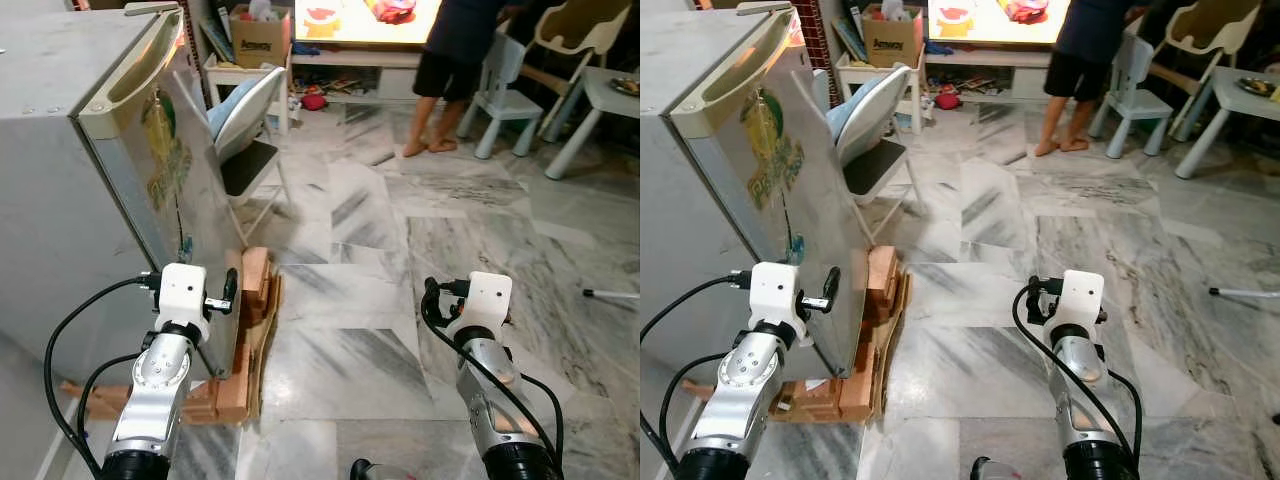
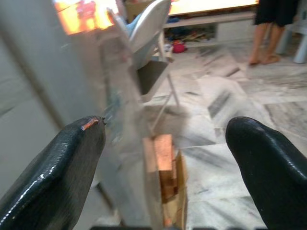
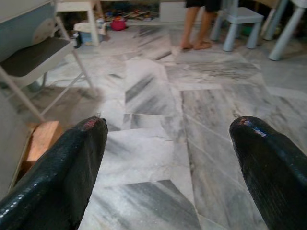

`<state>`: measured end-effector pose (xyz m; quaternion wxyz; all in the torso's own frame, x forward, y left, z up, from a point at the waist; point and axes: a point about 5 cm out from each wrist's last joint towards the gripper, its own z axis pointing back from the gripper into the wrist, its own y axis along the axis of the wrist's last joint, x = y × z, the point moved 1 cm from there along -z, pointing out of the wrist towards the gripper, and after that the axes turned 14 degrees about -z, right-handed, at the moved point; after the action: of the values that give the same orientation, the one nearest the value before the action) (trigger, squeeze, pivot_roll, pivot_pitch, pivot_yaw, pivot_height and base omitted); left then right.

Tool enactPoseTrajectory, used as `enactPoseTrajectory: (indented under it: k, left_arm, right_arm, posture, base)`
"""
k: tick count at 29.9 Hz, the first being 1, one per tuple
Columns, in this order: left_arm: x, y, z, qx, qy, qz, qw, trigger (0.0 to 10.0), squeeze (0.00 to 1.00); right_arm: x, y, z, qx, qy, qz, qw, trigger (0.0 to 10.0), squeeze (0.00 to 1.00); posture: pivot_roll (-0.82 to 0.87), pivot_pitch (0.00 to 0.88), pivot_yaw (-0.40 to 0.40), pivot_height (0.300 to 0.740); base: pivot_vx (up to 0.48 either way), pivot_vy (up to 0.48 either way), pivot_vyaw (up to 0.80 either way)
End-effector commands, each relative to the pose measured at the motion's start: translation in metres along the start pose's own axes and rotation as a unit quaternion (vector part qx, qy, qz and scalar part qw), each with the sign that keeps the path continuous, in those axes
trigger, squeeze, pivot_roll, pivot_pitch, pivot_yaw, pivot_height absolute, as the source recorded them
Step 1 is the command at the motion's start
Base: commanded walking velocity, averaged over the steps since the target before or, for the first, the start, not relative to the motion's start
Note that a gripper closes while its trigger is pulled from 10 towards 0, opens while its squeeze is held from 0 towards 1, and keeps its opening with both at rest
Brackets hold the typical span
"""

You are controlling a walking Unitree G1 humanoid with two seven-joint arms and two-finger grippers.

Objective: Restocking fridge

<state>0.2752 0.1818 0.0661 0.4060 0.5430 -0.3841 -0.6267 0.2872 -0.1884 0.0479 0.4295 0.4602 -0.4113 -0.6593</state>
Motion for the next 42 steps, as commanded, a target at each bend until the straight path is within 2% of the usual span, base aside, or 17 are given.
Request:
enactPoseTrajectory:
  k: [1,11,15,17,24,32,34,36,42]
  left_arm:
    - [-0.004,0.002,0.007,0.003,0.01,-0.002,1.0,10.0,0.0]
    - [0.0,-0.003,0.015,-0.011,0.002,-0.003,1.0,10.0,0.0]
    - [0.0,0.0,0.015,-0.009,-0.002,-0.006,1.0,10.0,0.0]
    - [-0.003,-0.001,0.014,-0.013,0.003,-0.018,1.0,10.0,0.0]
    - [-0.01,0.003,0.012,-0.007,0.011,-0.02,1.0,10.0,0.0]
    - [-0.011,0.008,0.01,0.003,0.02,-0.019,1.0,10.0,0.0]
    - [-0.008,0.008,0.009,0.002,0.015,-0.017,1.0,10.0,0.0]
    - [-0.005,0.006,0.001,-0.008,0.008,-0.015,1.0,10.0,0.0]
    - [-0.01,0.009,-0.014,-0.01,0.007,-0.015,1.0,10.0,0.0]
  right_arm:
    - [-0.002,0.004,0.001,0.005,0.002,0.003,1.0,10.0,0.0]
    - [-0.006,0.0,0.004,-0.002,0.005,0.001,1.0,10.0,0.0]
    - [-0.006,0.0,0.004,-0.007,0.004,-0.002,1.0,10.0,0.0]
    - [-0.005,-0.001,0.004,-0.009,0.002,-0.001,1.0,10.0,0.0]
    - [-0.007,-0.001,0.003,-0.008,0.002,0.001,1.0,10.0,0.0]
    - [-0.01,0.0,0.002,-0.008,0.008,0.002,1.0,10.0,0.0]
    - [-0.011,0.0,0.002,-0.008,0.009,0.003,1.0,10.0,0.0]
    - [-0.011,0.0,0.001,-0.015,0.009,0.008,1.0,10.0,0.0]
    - [-0.011,0.0,0.003,-0.016,0.012,0.01,1.0,10.0,0.0]
  posture:
    - [0.02,0.029,-0.007,0.74]
    - [0.02,0.039,-0.003,0.74]
    - [0.02,0.041,0.001,0.74]
    - [0.02,0.039,0.005,0.74]
    - [0.03,0.047,-0.002,0.74]
    - [0.03,0.052,-0.013,0.74]
    - [0.03,0.052,-0.016,0.74]
    - [0.02,0.053,-0.021,0.74]
    - [0.01,0.064,-0.023,0.74]
  base:
    - [0.0,0.48,0.0]
    - [0.0,0.456,0.0]
    - [0.0,0.0,0.0]
    - [0.0,0.0,-0.8]
    - [0.0,0.0,-0.74]
    - [0.0,0.0,0.0]
    - [0.0,0.0,0.0]
    - [0.0,0.0,0.0]
    - [0.0,0.0,-0.64]
